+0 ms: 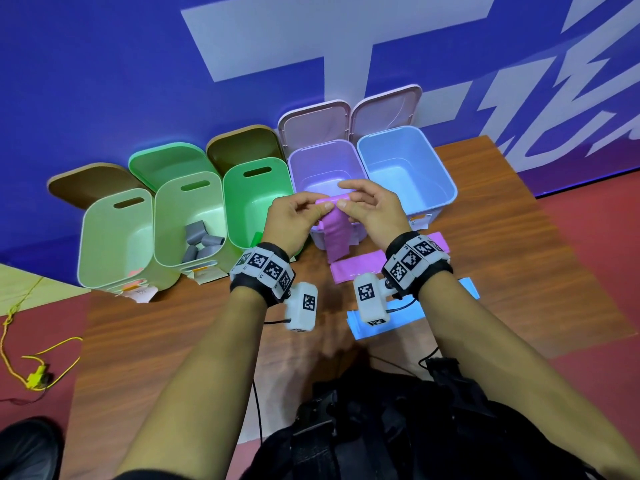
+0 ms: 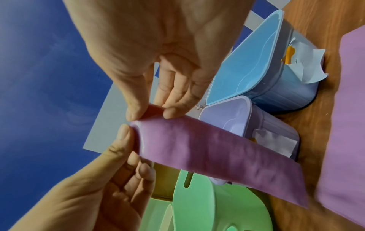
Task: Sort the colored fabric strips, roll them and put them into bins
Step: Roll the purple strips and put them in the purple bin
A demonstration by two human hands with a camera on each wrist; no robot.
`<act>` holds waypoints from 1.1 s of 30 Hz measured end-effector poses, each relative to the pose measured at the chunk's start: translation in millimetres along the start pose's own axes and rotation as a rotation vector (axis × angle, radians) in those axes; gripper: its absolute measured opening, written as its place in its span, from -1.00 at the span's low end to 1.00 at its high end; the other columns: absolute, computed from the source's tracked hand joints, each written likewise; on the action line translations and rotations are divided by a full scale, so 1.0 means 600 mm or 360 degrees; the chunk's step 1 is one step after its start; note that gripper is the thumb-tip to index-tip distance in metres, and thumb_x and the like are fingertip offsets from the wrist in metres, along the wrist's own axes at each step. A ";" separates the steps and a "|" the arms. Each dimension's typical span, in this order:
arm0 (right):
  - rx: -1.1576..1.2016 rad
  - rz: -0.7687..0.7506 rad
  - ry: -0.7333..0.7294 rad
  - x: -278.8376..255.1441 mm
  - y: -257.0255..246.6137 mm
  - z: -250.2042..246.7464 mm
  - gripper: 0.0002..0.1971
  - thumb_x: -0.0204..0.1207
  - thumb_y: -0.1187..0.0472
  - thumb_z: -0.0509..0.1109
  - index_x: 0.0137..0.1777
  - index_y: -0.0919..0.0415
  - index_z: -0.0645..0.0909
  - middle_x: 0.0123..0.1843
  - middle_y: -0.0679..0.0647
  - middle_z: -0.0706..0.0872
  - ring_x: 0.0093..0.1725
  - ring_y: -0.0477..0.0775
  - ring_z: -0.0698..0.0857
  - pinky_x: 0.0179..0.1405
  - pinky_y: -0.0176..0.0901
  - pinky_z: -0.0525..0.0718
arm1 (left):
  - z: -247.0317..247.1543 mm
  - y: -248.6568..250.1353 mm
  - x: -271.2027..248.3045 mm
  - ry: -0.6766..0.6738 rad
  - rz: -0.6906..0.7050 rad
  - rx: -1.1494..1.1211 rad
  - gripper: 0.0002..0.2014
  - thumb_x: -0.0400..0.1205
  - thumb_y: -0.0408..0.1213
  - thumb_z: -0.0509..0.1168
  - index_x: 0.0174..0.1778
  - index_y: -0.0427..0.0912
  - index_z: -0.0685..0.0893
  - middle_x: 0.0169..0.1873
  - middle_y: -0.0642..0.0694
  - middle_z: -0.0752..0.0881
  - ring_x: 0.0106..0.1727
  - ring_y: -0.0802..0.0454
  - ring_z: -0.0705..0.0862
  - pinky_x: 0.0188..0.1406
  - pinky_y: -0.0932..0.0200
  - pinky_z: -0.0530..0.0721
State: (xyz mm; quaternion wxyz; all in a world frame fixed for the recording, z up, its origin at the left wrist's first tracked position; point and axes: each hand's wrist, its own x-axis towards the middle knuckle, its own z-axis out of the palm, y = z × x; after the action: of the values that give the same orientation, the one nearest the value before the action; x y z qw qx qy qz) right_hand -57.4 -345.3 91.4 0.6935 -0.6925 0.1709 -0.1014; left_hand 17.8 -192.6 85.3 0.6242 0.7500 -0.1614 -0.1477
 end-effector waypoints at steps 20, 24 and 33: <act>-0.0076 -0.0042 0.0051 0.014 -0.007 -0.017 -0.89 0.59 0.30 0.49 0.08 0.21 0.75 -0.08 0.04 0.77 -0.14 -0.11 0.72 -0.17 -0.31 0.70 | 0.014 0.013 0.009 -0.0041 0.0103 0.0053 -0.92 0.59 -0.41 0.46 -0.02 -0.26 0.80 -0.37 0.14 0.77 -0.34 0.28 0.65 -0.17 0.37 0.61; -0.0056 -0.0085 0.0002 0.013 -0.004 -0.018 -0.83 0.56 0.35 0.47 0.05 0.09 0.78 -0.04 0.11 0.78 -0.13 0.01 0.71 0.02 -0.08 0.72 | 0.013 0.008 0.008 -0.0093 0.0084 0.0115 -0.90 0.65 -0.33 0.42 -0.02 -0.24 0.83 -0.43 0.19 0.75 -0.37 0.27 0.61 -0.21 0.35 0.58; -0.0023 -0.0092 0.0125 0.014 -0.007 -0.014 -0.91 0.57 0.38 0.48 0.01 0.26 0.78 -0.29 -0.03 0.70 -0.30 -0.19 0.65 -0.21 -0.32 0.66 | 0.014 0.010 0.010 -0.0105 0.0079 0.0104 -0.68 0.52 -0.36 0.55 0.15 -0.03 0.74 -0.30 -0.06 0.66 -0.27 0.08 0.61 -0.10 0.24 0.67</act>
State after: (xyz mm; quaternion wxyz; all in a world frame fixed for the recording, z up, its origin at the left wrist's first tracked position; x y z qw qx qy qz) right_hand -52.2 -356.1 94.7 0.6781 -0.6976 0.1787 -0.1472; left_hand 19.6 -203.9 89.9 0.5972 0.7605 -0.2051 -0.1515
